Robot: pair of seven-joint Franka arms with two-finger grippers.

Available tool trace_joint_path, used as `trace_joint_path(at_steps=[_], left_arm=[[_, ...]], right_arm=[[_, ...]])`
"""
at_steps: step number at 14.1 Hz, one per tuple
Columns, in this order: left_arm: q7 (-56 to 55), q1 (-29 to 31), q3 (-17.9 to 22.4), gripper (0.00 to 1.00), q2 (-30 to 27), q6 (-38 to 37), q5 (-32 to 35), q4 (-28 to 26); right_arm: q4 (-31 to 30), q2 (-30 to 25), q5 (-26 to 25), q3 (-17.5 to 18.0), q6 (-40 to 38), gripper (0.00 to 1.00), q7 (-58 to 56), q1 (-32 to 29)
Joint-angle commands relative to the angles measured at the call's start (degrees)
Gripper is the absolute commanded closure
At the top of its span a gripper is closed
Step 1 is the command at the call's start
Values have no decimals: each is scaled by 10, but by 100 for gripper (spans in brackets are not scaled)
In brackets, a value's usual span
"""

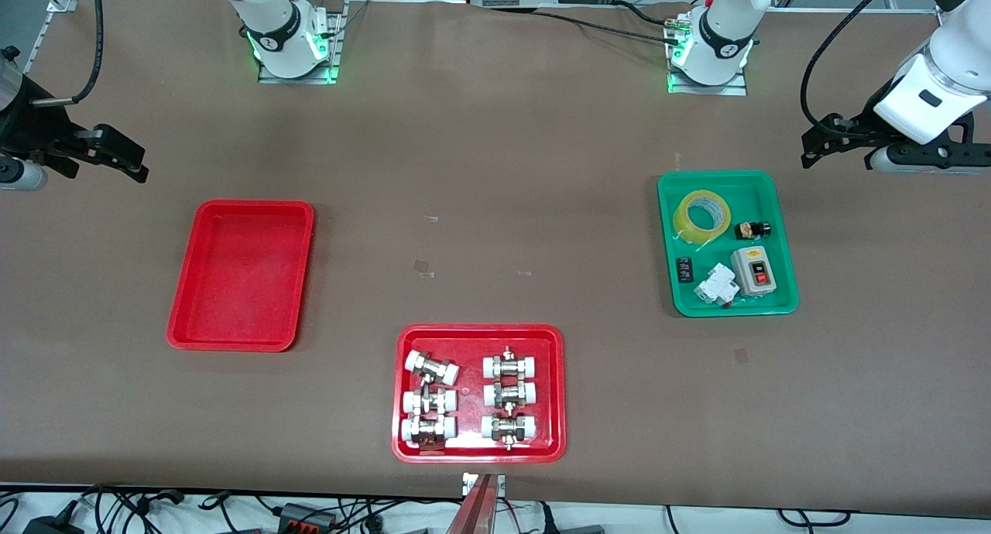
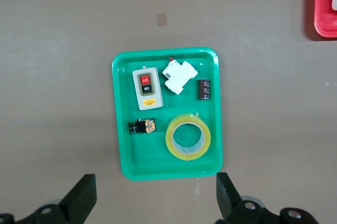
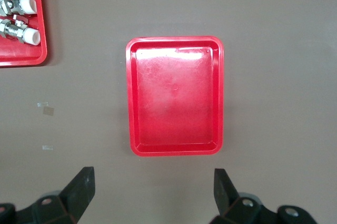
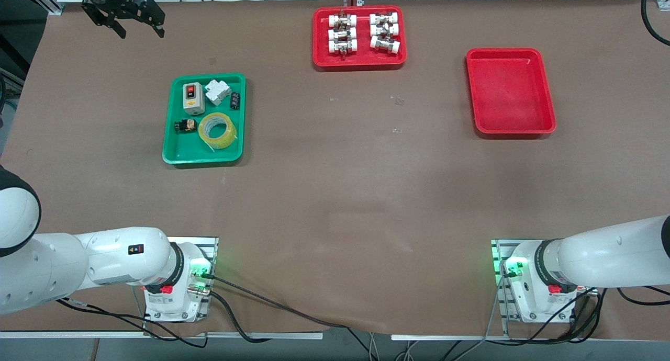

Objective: Left arm passes tape to right arm into tray

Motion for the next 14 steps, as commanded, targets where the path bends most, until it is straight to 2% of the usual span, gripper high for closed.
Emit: trace_joint_path(at_steps=[1, 4, 7, 11, 14], left_arm=[[-2, -2, 5, 0, -6, 5, -6, -5], [-2, -3, 4, 0, -6, 5, -5, -4], [-2, -3, 4, 0, -6, 7, -5, -4], [-2, -4, 0, 0, -4, 12, -5, 0], [-2, 0, 1, 0, 39, 10, -6, 32]], right_arm=[[21, 4, 9, 4, -18, 0, -1, -5], [18, 5, 15, 4, -16, 0, -1, -5], [15, 3, 42, 2, -16, 0, 0, -7], [14, 2, 39, 2, -18, 0, -1, -7], [14, 2, 37, 2, -18, 0, -1, -7]])
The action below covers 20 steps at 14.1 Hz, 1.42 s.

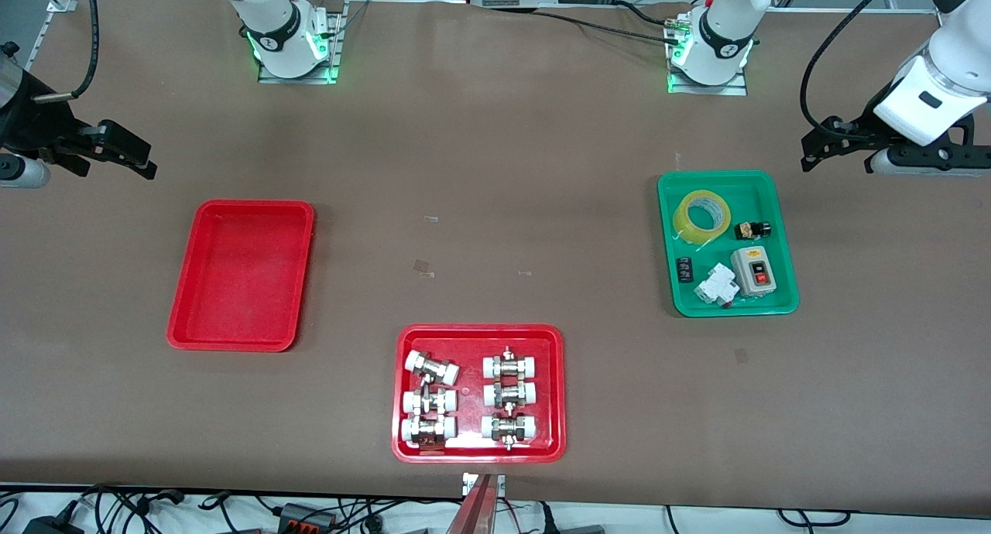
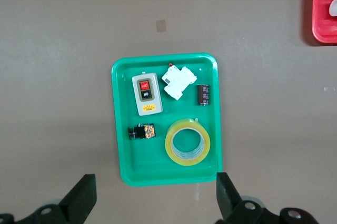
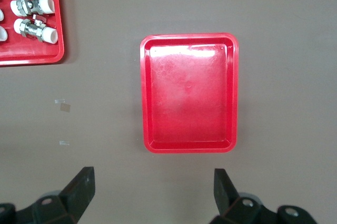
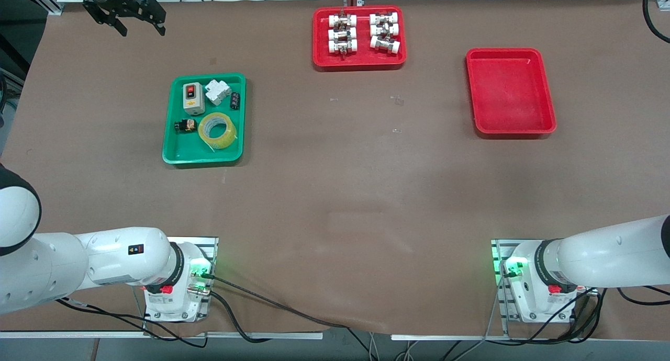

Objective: Left arm passes tape to right arm into tray

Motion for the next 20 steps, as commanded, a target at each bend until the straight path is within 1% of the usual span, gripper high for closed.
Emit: trace_joint_path(at_steps=[1, 5, 7, 10, 12, 14, 15, 16, 18, 19, 20], left_arm=[[-2, 0, 2, 0, 29, -6, -6, 29], [-2, 0, 2, 0, 33, 4, -5, 31], [4, 1, 4, 0, 46, 7, -3, 41], [3, -6, -4, 0, 76, 0, 24, 47], [4, -6, -5, 0, 78, -15, 25, 45], [-3, -2, -5, 0, 75, -11, 25, 27], [-3, -1, -5, 0, 71, 4, 26, 10], [-3, -1, -7, 0, 58, 19, 26, -22], [-3, -1, -10, 0, 17, 68, 26, -105], [-4, 1, -11, 0, 0, 107, 26, -151], [-10, 0, -12, 0, -3, 140, 26, -190]], right_arm=[[8, 1, 6, 3, -11, 0, -2, -6], [8, 1, 5, 3, -11, 0, -2, -5], [6, 1, 5, 3, -11, 0, -2, -5], [5, 1, 5, 3, -11, 0, -2, -5], [5, 1, 5, 3, -11, 0, -2, -5], [5, 1, 5, 3, -11, 0, -2, -5], [5, 1, 5, 3, -11, 0, -2, -5], [5, 1, 5, 3, -11, 0, -2, -6], [5, 1, 5, 3, -11, 0, -2, -5], [5, 1, 5, 3, -11, 0, -2, -6], [5, 1, 5, 3, -11, 0, -2, -5]])
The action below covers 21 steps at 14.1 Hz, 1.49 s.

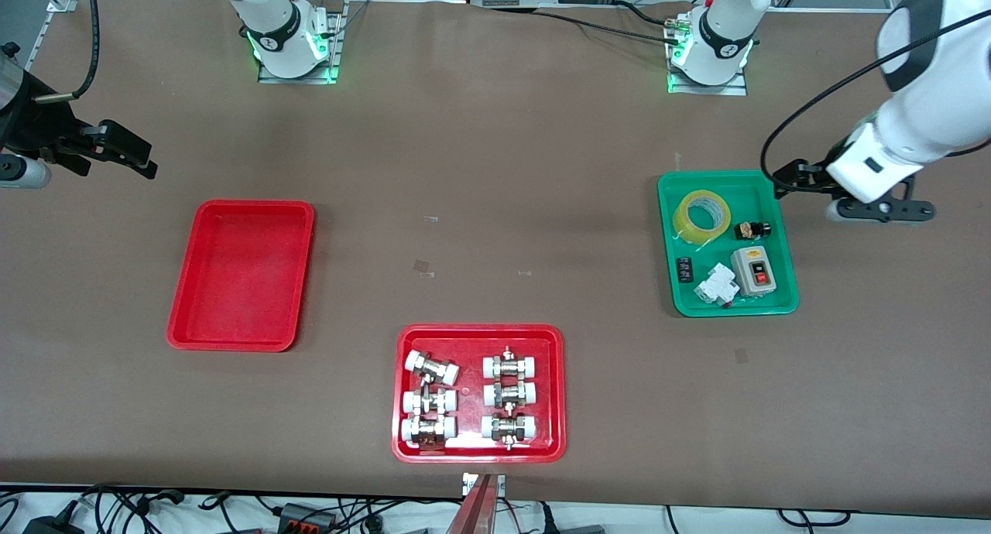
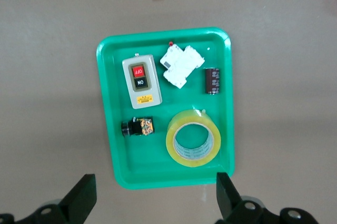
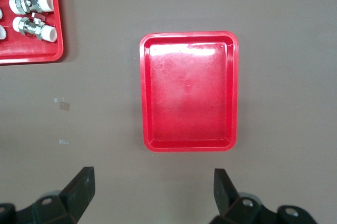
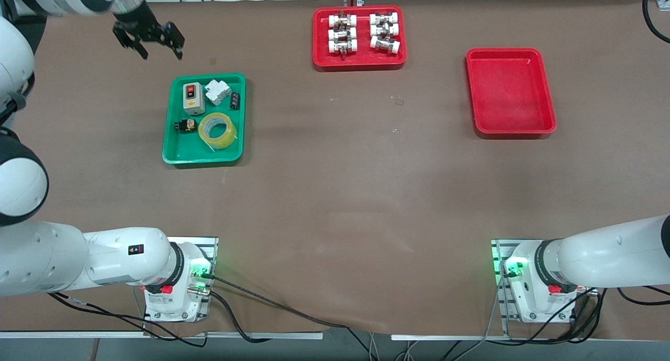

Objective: Left arm passes tape to right arm into tray
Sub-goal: 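Lower the left gripper over the tape roll in the green tray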

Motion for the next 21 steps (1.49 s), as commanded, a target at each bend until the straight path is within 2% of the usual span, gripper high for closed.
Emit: trace_joint_path(at_steps=[1, 2, 4, 9, 13, 16, 18, 20, 21], left_arm=[[-20, 3, -17, 0, -48, 102, 11, -132], [-27, 3, -25, 0, -48, 147, 11, -162], [-37, 6, -42, 0, -42, 182, 11, -192], [-44, 24, -46, 0, -15, 299, 12, -272], [-117, 23, -46, 0, 56, 328, 12, -273], [-121, 24, -45, 0, 109, 383, 13, -273], [-122, 24, -42, 1, 123, 398, 13, -273], [-130, 32, -43, 16, 127, 400, 13, -273], [-149, 31, -42, 27, 128, 400, 13, -273]], right_arm=[[5, 0, 5, 3, -7, 0, -2, -6], [5, 0, 5, 3, -7, 0, -2, -6], [5, 0, 5, 3, -7, 0, -2, -6], [5, 1, 5, 3, -7, 0, -2, -6], [5, 0, 5, 3, -7, 0, -2, -6], [5, 0, 5, 3, -7, 0, -2, -6], [5, 0, 5, 3, -7, 0, -2, -5], [5, 0, 5, 3, -7, 0, -2, -5], [5, 0, 5, 3, -7, 0, -2, -5]])
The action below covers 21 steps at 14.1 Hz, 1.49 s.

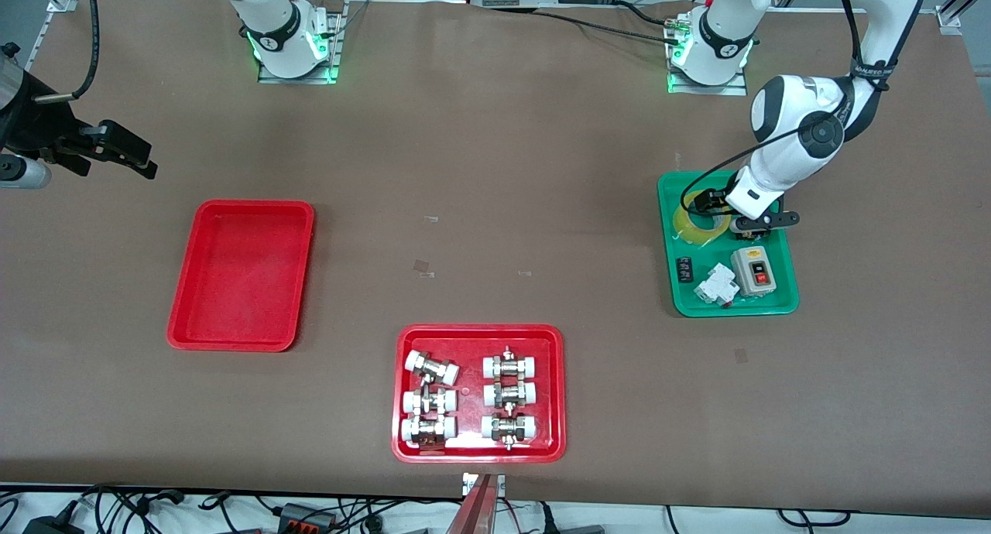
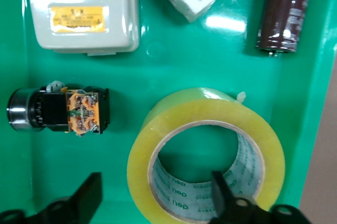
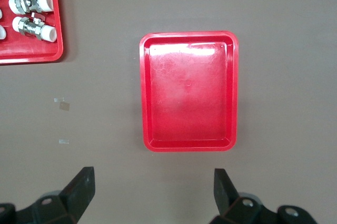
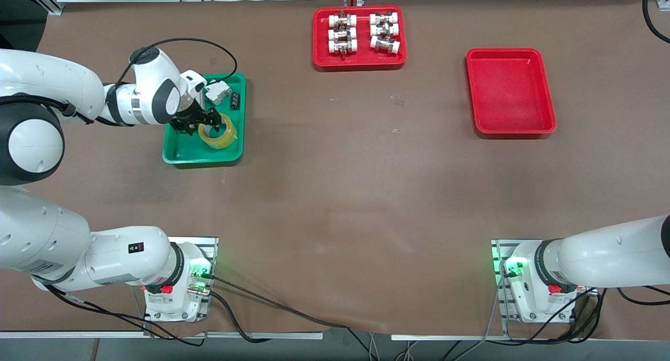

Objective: Left arm passes tape to right arm into tray
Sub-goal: 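Lower the left gripper over the tape roll in the green tray, then close the left gripper on the tape roll and lift it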

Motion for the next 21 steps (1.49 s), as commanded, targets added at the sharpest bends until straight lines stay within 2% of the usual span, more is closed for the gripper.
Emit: trace_joint_path(at_steps=[1, 2, 3, 4, 5, 8, 11, 13, 14, 17, 19, 21], left_arm=[[-33, 8, -4, 50, 1, 4, 13, 3], [-33, 8, -4, 58, 1, 4, 13, 3], [-34, 8, -4, 77, 1, 1, 13, 4], [-34, 9, -4, 92, 0, -1, 13, 4], [-34, 9, -4, 100, 0, -4, 13, 4], [-34, 9, -4, 100, -13, -53, 13, 21], [-34, 9, -4, 100, -48, -132, 13, 53], [-31, 8, -10, 100, -75, -215, 14, 97], [-33, 7, -11, 100, -79, -285, 14, 145], [-45, 1, -9, 100, -60, -520, 14, 350], [-60, -11, -20, 100, -67, -572, 7, 415], [-65, -15, -67, 100, -54, -574, 4, 475]], right_arm=[[5, 0, 5, 3, -7, 0, -2, -5], [5, -1, 5, 3, -7, 0, -2, -5], [5, -1, 5, 3, -7, 0, -2, -5], [5, -1, 5, 3, -7, 0, -2, -5], [5, -1, 6, 3, -7, 0, -2, -5], [5, -1, 6, 3, -7, 0, -2, -5], [5, -1, 6, 3, -6, 0, -2, -5], [5, 0, 6, 3, -6, 0, -2, -5], [5, 0, 6, 3, -6, 0, -2, -5], [5, 1, 6, 3, -6, 0, -2, -6], [6, 3, 5, 3, -12, 0, 1, -8], [6, 5, 2, 3, -26, 0, -2, -15]])
